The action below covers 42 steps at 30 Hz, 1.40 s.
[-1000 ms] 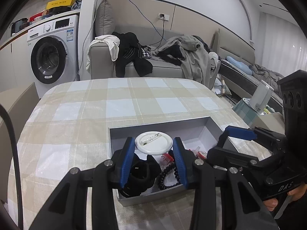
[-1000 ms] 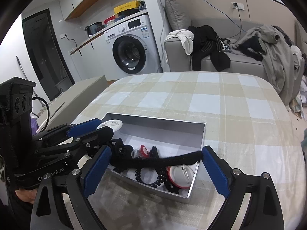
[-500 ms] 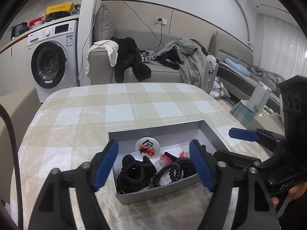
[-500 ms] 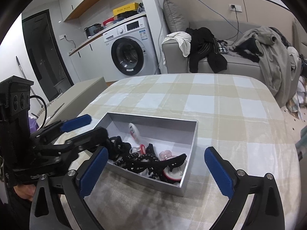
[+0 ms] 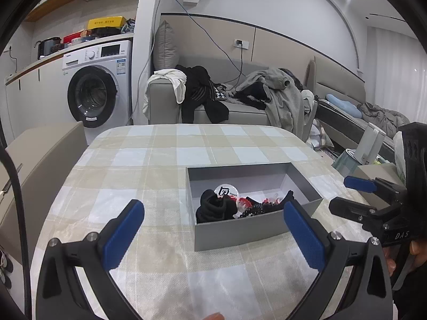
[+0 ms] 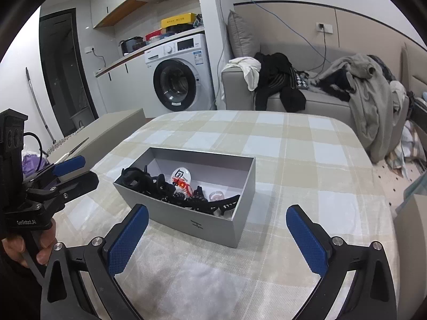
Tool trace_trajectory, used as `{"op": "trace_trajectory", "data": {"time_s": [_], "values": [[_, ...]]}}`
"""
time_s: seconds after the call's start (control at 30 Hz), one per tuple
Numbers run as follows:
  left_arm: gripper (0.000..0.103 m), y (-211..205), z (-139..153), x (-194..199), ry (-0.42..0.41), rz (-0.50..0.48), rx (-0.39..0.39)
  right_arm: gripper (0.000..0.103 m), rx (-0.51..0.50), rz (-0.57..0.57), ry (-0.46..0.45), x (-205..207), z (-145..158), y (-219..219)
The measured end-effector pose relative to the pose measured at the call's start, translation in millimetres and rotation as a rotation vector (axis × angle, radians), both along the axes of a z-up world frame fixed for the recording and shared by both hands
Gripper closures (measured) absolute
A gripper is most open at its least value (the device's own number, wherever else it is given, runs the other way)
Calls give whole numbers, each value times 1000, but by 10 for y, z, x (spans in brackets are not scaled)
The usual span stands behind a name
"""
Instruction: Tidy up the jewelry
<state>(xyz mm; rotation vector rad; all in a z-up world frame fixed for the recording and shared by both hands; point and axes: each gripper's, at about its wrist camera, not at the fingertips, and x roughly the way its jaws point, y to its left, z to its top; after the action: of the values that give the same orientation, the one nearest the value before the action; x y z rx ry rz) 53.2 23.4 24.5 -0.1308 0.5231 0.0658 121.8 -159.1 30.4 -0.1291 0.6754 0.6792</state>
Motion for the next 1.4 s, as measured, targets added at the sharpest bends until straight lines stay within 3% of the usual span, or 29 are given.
{"op": "trace_trajectory", "data": {"time_s": [0.47, 0.9, 1.4], "values": [[1, -30, -14, -103, -45, -24, -11, 0, 38, 38, -59, -198, -2, -29], [1, -112, -114, -134, -71, -39, 58, 0, 45, 33, -68, -191, -65, -58], [1, -87, -161, -144, -95, -24, 47, 0, 51, 69, -197, -398, -141, 23]]}}
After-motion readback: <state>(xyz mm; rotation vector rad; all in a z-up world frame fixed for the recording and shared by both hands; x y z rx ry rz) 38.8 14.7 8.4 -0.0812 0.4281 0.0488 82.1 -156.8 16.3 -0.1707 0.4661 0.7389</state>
